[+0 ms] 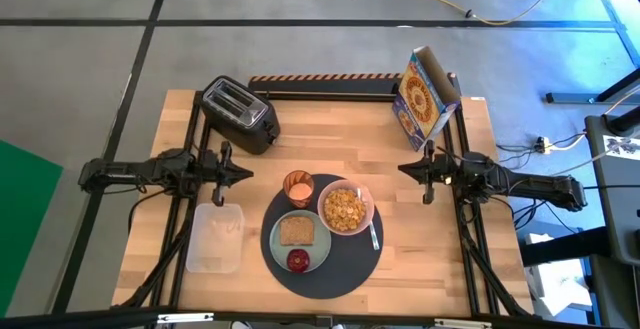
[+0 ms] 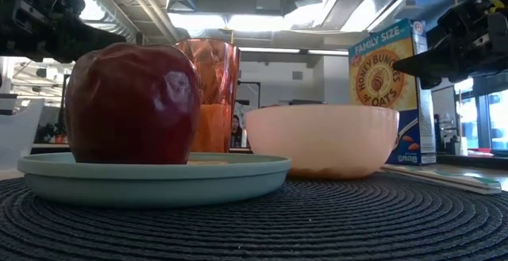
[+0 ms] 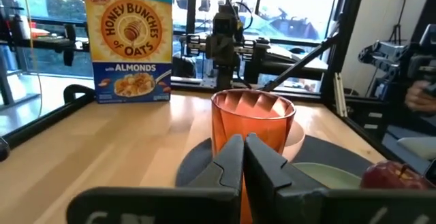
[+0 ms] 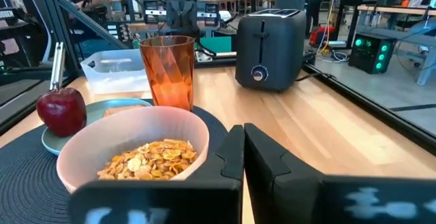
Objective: Arrange a breakfast setting
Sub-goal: Return to Home Position
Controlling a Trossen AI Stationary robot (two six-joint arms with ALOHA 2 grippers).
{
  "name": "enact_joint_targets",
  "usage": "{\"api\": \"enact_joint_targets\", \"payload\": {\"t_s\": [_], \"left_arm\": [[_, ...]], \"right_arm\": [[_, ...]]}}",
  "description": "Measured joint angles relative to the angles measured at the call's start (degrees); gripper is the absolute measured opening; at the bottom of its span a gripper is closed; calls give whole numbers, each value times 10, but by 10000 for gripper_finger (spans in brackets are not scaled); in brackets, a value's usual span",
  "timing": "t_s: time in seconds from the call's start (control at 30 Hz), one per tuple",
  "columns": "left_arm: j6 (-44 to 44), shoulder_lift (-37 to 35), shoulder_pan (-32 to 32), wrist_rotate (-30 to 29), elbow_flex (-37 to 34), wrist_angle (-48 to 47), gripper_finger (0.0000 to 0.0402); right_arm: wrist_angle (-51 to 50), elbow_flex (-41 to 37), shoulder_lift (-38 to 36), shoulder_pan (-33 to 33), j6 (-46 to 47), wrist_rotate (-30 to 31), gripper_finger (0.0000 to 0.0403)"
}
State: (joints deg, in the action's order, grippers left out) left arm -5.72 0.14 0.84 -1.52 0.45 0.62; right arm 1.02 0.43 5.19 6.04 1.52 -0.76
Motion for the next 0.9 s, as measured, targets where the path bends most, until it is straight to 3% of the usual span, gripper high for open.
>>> {"api": "enact_joint_targets", "payload": {"t_s": [0.4,0.57,0.9], "left_arm": [[31,0,0,-8,0,31,0],[48,0,0,21,0,63,0],[48,0,0,8,27,-8,0]], "right_arm": [[25,0,-1,0,-5,-3,1],[28,0,-1,0,-5,-3,1],[65,5,-11,0,-24,-22,1]]}}
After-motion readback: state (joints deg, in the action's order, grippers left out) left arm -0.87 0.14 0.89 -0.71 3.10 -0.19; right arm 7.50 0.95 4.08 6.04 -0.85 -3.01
